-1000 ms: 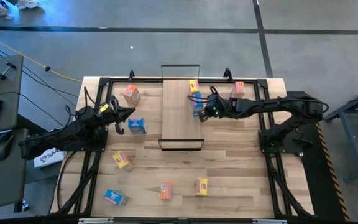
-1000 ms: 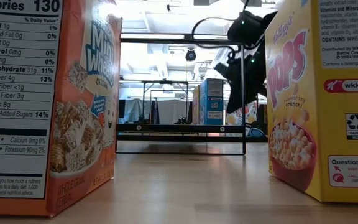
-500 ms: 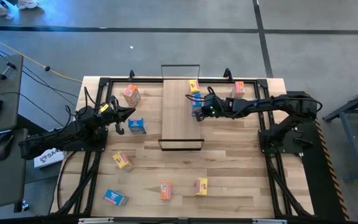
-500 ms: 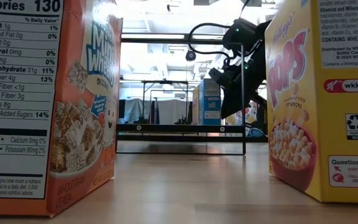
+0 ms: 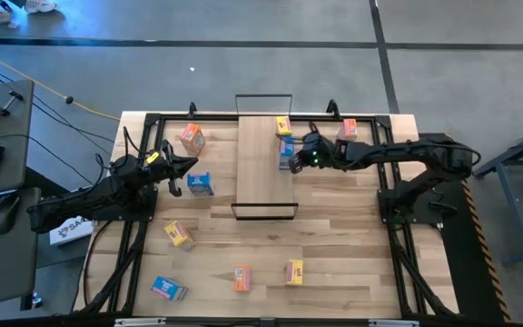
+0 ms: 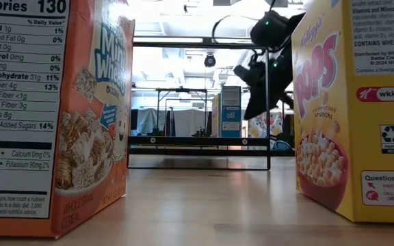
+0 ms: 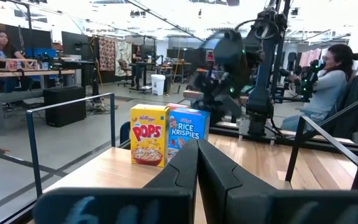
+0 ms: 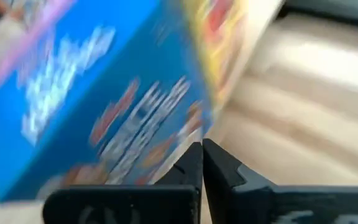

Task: Stack cereal on shelf
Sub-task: Put the bottom right blue cereal box on the shelf, then put the top right orange cereal box on the shelf, then put the left yellow cereal box on the shelf aligned with the other yellow cereal box on the shelf

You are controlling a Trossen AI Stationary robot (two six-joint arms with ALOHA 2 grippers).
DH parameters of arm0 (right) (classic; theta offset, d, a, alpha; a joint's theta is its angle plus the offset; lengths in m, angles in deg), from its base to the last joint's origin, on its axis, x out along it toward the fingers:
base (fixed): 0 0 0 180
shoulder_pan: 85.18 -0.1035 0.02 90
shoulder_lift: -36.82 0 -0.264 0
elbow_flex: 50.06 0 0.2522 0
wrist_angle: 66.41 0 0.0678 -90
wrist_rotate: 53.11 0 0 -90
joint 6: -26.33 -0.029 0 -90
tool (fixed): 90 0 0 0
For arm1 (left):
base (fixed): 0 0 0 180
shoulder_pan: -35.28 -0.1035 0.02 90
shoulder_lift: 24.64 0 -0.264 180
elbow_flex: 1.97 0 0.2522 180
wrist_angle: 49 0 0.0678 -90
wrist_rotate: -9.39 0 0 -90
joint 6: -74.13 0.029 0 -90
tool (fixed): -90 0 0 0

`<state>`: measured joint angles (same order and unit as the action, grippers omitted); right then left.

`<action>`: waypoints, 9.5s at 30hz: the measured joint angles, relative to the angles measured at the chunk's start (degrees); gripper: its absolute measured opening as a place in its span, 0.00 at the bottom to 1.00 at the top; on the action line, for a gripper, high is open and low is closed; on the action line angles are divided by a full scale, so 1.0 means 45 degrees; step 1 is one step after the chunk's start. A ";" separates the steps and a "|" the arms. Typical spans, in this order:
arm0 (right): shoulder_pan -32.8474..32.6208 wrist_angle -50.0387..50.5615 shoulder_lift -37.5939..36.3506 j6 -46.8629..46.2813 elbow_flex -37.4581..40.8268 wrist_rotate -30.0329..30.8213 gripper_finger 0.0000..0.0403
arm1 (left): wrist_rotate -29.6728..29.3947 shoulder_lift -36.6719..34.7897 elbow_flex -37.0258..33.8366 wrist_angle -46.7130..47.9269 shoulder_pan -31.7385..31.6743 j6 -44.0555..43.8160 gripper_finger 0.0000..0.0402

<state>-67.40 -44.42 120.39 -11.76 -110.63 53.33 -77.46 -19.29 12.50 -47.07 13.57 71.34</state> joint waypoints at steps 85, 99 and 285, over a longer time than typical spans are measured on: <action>0.2572 0.9998 -0.2148 0.0924 -0.3950 0.0904 0.60 | -0.0188 0.0002 0.0000 0.0090 0.0005 0.0005 0.00; 0.5339 0.9501 -0.2131 -0.0285 -0.2469 0.1449 0.81 | -0.0184 0.0003 0.0000 0.0090 0.0005 -0.0005 0.00; -0.5613 -0.2448 -0.8572 0.7876 0.3827 0.3183 0.00 | -0.1434 1.5019 1.4864 1.9625 1.2847 -0.3890 0.62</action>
<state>-92.66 -55.43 81.82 23.68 -93.41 67.66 -83.91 48.30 79.39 41.25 71.38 53.83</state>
